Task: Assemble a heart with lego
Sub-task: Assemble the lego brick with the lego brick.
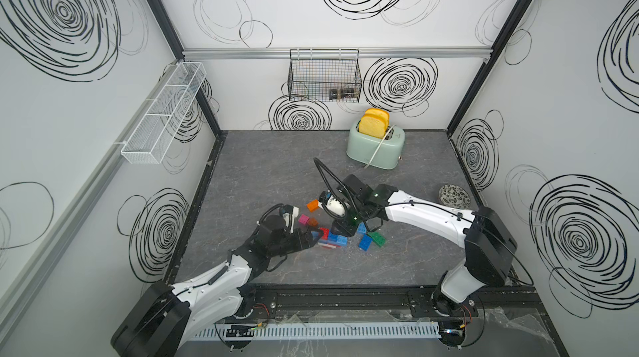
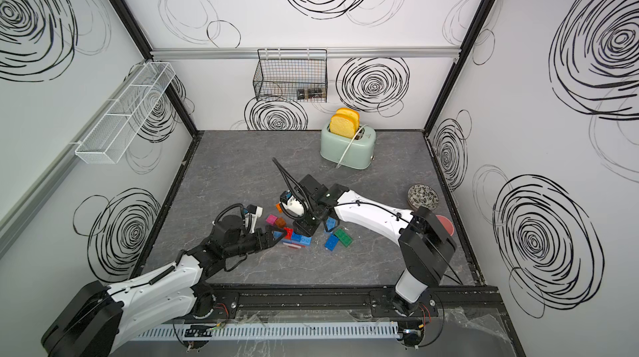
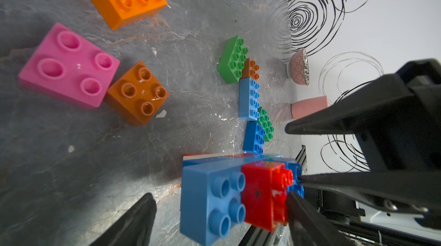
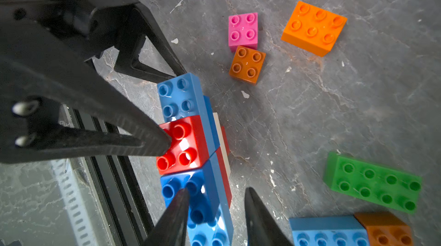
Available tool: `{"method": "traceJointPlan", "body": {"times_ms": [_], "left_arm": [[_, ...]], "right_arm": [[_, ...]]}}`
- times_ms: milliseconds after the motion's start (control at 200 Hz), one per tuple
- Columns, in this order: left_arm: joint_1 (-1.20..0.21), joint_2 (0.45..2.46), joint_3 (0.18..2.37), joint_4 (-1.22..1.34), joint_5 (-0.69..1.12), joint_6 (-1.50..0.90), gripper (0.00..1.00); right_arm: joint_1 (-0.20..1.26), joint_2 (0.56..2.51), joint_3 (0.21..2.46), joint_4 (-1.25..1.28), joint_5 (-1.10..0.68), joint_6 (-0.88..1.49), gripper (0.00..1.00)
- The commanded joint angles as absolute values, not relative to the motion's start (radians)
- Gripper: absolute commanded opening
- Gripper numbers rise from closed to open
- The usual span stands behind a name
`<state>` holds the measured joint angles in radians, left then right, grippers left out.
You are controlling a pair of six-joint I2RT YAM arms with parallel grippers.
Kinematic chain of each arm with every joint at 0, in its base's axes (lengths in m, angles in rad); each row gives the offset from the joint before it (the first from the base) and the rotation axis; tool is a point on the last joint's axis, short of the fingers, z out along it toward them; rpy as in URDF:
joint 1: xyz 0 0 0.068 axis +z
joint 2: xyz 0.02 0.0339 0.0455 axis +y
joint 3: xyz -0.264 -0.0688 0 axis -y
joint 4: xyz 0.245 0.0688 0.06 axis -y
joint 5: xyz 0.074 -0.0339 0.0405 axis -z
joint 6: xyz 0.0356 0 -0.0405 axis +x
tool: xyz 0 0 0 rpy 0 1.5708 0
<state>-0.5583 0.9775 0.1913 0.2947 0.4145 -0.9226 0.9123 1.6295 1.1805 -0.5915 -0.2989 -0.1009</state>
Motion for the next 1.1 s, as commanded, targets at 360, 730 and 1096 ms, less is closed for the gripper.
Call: {"method": "traceJointPlan", "body": {"times_ms": [360,730,1096], "left_arm": [[-0.574,0.989,0.193,0.282,0.369,-0.913,0.85],[-0.598,0.996,0.175,0.261,0.351,-0.910,0.80],[-0.598,0.964,0.238,0.247,0.369,-0.920,0.81]], "right_arm": [[0.958,1.697,1.191,-0.673,-0.164,-0.133,0.37],[0.990,1.716,1.171,-0.674,-0.135,-0.158,0.34],[0.968,1.649,1.218,-0.627,-0.242,-0.146,0.38]]}}
